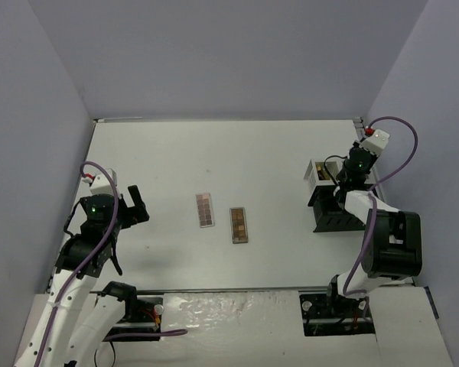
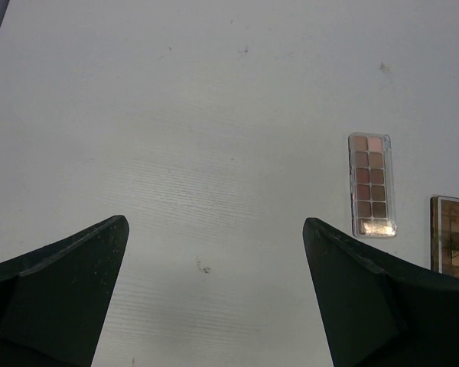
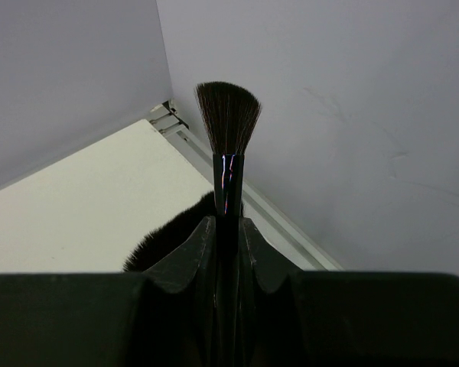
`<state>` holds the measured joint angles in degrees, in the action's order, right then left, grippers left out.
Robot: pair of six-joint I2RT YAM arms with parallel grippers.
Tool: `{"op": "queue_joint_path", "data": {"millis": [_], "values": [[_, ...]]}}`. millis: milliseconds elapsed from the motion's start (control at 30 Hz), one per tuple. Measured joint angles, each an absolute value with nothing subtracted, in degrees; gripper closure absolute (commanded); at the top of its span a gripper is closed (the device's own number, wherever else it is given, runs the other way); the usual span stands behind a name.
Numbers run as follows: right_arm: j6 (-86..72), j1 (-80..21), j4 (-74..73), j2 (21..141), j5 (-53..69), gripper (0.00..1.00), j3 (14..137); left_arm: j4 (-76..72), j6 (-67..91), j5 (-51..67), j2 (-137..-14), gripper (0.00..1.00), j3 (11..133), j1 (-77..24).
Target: Organize the makeup
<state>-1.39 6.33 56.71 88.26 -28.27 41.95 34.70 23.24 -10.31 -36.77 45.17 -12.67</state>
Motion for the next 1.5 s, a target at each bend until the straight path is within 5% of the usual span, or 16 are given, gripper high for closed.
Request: {"op": "queue_joint_path", "data": {"millis": [300, 500, 600, 967, 1133, 1500], "values": [[-1.6, 5.4, 59.0, 88.5, -28.5, 0.87, 39.3, 34.7, 23.2, -10.3, -37.0, 0.03, 45.2, -12.7], [-2.1, 1.7, 58.0, 82.6, -30.2, 0.51, 35.9, 34.7, 23.2, -10.3, -37.0, 0.03, 45.2, -12.6], [-3.3, -0.2, 54.4, 78.0, -31.0, 0.41, 35.8, 34.7, 23.2, -10.3, -36.9, 0.03, 45.2, -12.6], [-9.6, -8.8, 23.2, 68.6, -25.5, 0.25, 49.2, 34.7, 23.3, -10.3, -36.5, 0.03, 45.2, -12.6], [-14.0, -20.2, 8.6, 69.5, -22.3, 0.15, 53.2, 34.7, 23.3, -10.3, -36.5, 0.03, 45.2, -12.6], [-26.4, -43.9, -5.5, 89.4, -20.0, 0.11, 58.8, 34.7, 23.3, -10.3, -36.5, 0.03, 45.2, -12.6]]}}
